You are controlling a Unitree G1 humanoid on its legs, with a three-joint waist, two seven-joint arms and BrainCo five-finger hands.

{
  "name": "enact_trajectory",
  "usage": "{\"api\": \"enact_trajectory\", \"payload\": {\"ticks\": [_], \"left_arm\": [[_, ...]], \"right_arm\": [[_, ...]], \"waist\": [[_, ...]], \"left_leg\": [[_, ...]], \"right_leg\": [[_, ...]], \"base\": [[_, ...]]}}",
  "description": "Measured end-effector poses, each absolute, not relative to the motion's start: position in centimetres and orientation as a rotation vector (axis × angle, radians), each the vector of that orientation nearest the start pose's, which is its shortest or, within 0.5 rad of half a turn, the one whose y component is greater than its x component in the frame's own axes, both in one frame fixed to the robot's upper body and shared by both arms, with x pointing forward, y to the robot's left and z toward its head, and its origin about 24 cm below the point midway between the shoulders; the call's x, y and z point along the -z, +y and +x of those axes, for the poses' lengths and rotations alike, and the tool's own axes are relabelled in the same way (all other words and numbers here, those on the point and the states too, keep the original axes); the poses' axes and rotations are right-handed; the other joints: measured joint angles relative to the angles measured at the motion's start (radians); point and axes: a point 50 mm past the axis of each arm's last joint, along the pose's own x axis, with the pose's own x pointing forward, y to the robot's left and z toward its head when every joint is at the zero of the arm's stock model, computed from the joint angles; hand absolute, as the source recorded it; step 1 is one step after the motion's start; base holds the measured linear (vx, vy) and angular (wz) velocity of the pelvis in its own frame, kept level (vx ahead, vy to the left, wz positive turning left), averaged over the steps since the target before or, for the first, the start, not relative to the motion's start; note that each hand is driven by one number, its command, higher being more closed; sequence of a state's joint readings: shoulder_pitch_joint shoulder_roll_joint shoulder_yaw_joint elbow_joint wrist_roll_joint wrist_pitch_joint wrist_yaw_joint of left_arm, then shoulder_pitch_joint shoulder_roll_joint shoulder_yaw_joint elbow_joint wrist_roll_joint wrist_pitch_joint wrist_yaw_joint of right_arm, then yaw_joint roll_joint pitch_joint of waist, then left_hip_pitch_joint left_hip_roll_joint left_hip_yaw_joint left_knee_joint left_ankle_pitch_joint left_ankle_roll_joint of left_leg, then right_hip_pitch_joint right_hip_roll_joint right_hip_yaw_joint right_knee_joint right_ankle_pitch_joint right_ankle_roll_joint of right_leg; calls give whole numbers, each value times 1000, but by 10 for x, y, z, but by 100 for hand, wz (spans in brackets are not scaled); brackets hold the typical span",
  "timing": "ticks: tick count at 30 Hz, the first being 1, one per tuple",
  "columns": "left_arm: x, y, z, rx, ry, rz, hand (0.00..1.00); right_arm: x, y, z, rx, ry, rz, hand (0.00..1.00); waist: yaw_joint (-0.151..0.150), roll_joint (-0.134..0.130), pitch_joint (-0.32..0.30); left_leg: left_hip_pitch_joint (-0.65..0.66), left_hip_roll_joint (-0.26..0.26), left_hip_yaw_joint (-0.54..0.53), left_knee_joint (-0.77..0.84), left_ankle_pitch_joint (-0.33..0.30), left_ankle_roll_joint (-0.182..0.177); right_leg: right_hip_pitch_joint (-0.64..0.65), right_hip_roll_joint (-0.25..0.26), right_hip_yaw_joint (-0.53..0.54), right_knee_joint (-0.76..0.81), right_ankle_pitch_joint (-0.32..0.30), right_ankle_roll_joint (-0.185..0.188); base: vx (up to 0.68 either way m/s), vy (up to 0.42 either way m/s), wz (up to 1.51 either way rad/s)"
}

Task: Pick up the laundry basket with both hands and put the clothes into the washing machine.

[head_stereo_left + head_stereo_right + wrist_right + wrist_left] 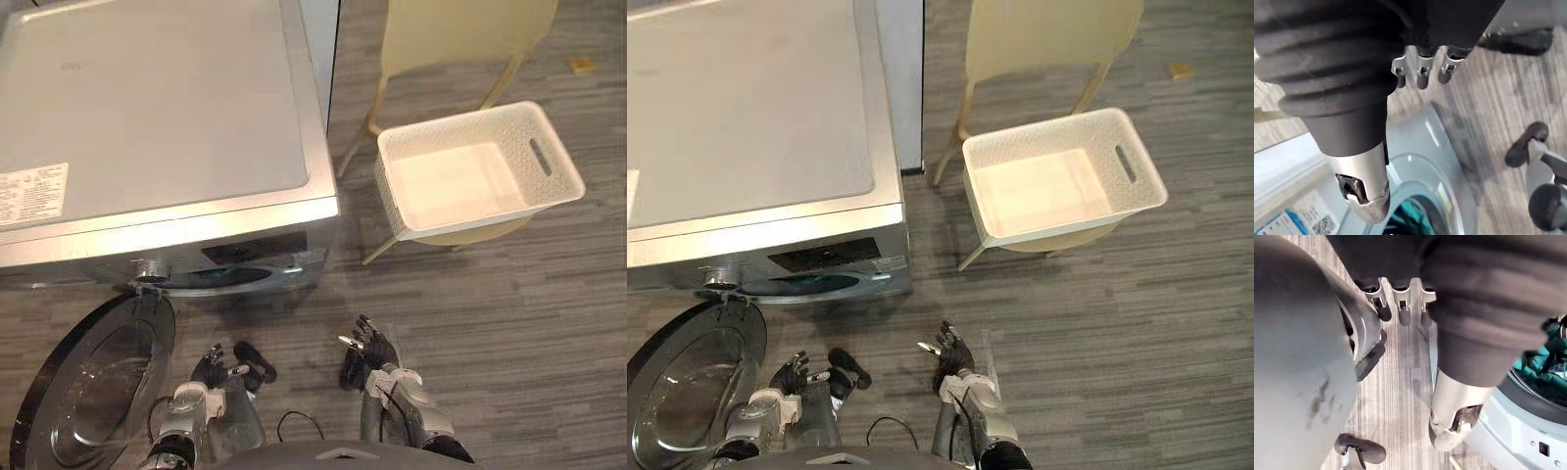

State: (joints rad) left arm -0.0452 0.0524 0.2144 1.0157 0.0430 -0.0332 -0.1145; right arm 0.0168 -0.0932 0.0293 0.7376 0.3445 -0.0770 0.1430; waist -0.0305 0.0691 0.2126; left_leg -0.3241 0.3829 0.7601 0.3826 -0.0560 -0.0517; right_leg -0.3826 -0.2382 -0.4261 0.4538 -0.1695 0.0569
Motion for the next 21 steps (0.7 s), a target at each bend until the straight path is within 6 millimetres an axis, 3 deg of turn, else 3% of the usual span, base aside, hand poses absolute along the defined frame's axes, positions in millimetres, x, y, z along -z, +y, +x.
{"api": "enact_trajectory", "payload": {"ticks": [5, 7, 9, 11, 12, 13, 14, 16, 17, 18, 19, 21], "left_arm": [[146, 195, 147, -75, 962, -50, 0], [146, 192, 148, -81, 959, -76, 0], [136, 186, 168, -74, 880, -73, 0], [128, 184, 178, -70, 816, -75, 0], [122, 181, 186, -69, 763, -90, 0], [113, 180, 195, -88, 696, -129, 0], [111, 181, 197, -97, 676, -137, 0], [108, 182, 193, -119, 649, -158, 0], [108, 182, 192, -119, 650, -158, 0], [109, 183, 184, -128, 652, -147, 0], [105, 182, 184, -130, 632, -150, 0], [94, 175, 185, -126, 572, -161, 0]], "right_arm": [[124, -204, 165, 116, 759, 222, 0], [128, -212, 161, 184, 786, 237, 0], [127, -216, 163, 220, 785, 236, 0], [127, -216, 164, 230, 784, 231, 0], [127, -216, 164, 235, 783, 232, 0], [126, -213, 167, 231, 774, 236, 0], [127, -213, 167, 229, 776, 233, 0], [130, -204, 165, 195, 787, 221, 0], [130, -203, 164, 193, 790, 222, 0], [134, -193, 159, 170, 816, 230, 0], [136, -189, 157, 159, 825, 232, 0], [139, -186, 153, 133, 850, 200, 0]], "waist": [[-3, -17, -20], [-6, -13, -23], [-7, -10, -24], [-8, -10, -25], [-8, -4, -28], [-15, 11, -36], [-22, 9, -37], [-19, -14, -57], [-18, -15, -60], [-5, -34, -98], [1, -47, -113], [23, -56, -147]], "left_leg": [[24, -50, -19, -17, -7, 22], [31, -81, -17, -26, -16, 33], [25, -128, -16, -58, -29, 53], [24, -146, -14, -56, -52, 68], [30, -155, -12, -67, -63, 86], [47, -155, -3, -87, -62, 116], [57, -156, -7, -86, -61, 133], [108, -166, -3, -84, -65, 140], [109, -166, -2, -84, -65, 140], [114, -177, 12, -82, -63, 143], [109, -192, 20, -82, -59, 147], [56, -204, 33, -73, -41, 169]], "right_leg": [[62, -23, -11, -66, 42, 29], [95, -27, -11, -150, 115, 49], [117, -42, -14, -227, 185, 53], [118, -50, -7, -229, 207, 30], [121, -46, 10, -248, 253, 23], [112, -40, 40, -103, 180, 12], [104, -40, 49, 21, 124, 14], [141, 21, 108, 322, 6, 65], [144, 28, 112, 330, 2, 71], [191, 98, 162, 357, -30, 122], [224, 116, 187, 324, -38, 132], [251, 129, 228, 184, -129, 87]], "base": [[7, 85, 17], [35, 176, -2], [17, 199, 5], [-10, 170, 8], [-5, 207, 11], [17, 218, 14], [33, 178, 17], [16, 112, 5], [-3, 50, -13], [-8, 21, -17], [-50, 24, -18], [-116, -2, -15]]}}
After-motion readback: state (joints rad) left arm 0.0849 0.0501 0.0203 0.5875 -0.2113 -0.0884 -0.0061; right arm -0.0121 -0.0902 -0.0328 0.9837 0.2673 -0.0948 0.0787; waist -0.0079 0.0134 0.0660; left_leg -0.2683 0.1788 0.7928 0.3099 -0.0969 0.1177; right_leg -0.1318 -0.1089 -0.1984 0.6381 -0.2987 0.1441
